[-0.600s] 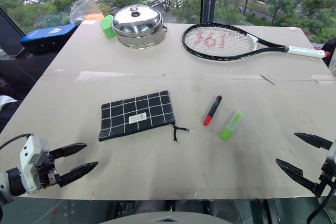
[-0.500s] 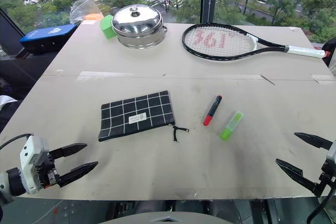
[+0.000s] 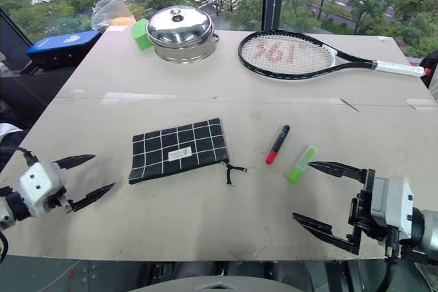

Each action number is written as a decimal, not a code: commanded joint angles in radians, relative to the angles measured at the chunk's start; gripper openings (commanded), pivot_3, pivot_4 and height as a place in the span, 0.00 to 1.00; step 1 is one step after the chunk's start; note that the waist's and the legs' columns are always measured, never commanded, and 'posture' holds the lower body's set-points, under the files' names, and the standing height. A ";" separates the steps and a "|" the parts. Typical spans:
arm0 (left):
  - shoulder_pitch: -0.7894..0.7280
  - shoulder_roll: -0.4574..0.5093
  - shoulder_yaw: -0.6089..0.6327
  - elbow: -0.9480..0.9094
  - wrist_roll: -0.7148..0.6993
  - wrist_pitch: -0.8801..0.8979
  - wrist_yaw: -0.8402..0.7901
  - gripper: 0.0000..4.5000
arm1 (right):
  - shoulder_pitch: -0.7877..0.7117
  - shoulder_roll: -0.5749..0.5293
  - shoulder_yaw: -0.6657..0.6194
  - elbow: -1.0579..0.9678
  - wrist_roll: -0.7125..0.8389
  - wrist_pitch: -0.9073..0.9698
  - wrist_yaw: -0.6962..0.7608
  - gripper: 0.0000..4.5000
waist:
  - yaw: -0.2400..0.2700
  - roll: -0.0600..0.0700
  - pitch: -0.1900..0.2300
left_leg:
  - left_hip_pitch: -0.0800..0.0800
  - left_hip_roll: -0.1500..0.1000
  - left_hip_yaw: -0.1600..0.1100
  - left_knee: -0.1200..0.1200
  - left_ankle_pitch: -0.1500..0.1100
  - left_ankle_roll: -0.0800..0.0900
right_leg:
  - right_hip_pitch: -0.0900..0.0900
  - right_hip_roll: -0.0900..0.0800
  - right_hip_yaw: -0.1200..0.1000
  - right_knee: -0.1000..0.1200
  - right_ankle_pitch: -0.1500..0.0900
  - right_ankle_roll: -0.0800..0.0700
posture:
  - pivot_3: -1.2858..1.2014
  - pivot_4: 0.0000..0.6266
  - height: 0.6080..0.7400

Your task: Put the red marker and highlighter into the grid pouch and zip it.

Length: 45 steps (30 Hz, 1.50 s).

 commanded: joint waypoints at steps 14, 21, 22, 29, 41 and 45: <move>-0.492 -0.092 -0.449 0.436 0.344 -0.470 0.176 0.99 | -0.031 -0.013 0.073 -0.051 0.002 0.008 -0.089 1.00 | 0.041 0.011 -0.013 | 0.001 -0.002 0.003 0.004 0.001 0.005 | 0.005 0.001 -0.005 0.004 0.000 0.001 | 0.52 0.24 1.00; -0.539 -0.096 -0.510 0.452 0.230 -0.377 0.104 0.31 | -0.015 0.010 0.119 -0.090 -0.043 0.019 -0.188 1.00 | 0.040 0.013 -0.015 | 0.001 -0.002 0.003 0.004 0.001 0.005 | 0.005 0.002 -0.005 0.005 -0.001 0.004 | 0.52 0.24 1.00; -0.536 -0.096 -0.509 0.444 0.206 -0.358 0.088 0.22 | -0.022 0.013 0.133 -0.091 -0.056 0.022 -0.205 1.00 | 0.039 0.012 -0.015 | 0.002 -0.002 0.002 0.004 0.001 0.005 | 0.005 0.002 -0.005 0.005 -0.002 0.005 | 0.52 0.24 1.00; -0.444 -0.101 -0.464 0.175 -0.042 0.058 -0.027 0.01 | -0.152 0.050 0.287 -0.092 -0.115 0.240 -0.458 1.00 | 0.014 0.009 -0.014 | 0.000 -0.001 0.003 0.005 0.001 0.005 | 0.004 0.003 -0.004 0.005 -0.001 0.003 | 0.52 0.24 1.00; -0.390 -0.225 -0.501 -0.570 -0.139 0.862 0.321 0.01 | -0.633 0.346 0.352 0.085 -0.139 0.995 -0.918 1.00 | -0.010 -0.002 -0.009 | -0.002 -0.001 0.001 0.003 0.001 0.005 | 0.003 0.005 -0.003 0.006 -0.001 0.004 | 0.52 0.24 1.00; -0.427 -0.280 -0.548 -0.625 -0.105 0.944 0.382 0.01 | -0.726 0.420 0.302 0.140 -0.126 1.064 -0.944 1.00 | -0.013 -0.001 -0.009 | -0.002 -0.003 0.001 0.003 0.001 0.005 | 0.003 0.006 -0.002 0.006 0.001 0.007 | 0.52 0.24 1.00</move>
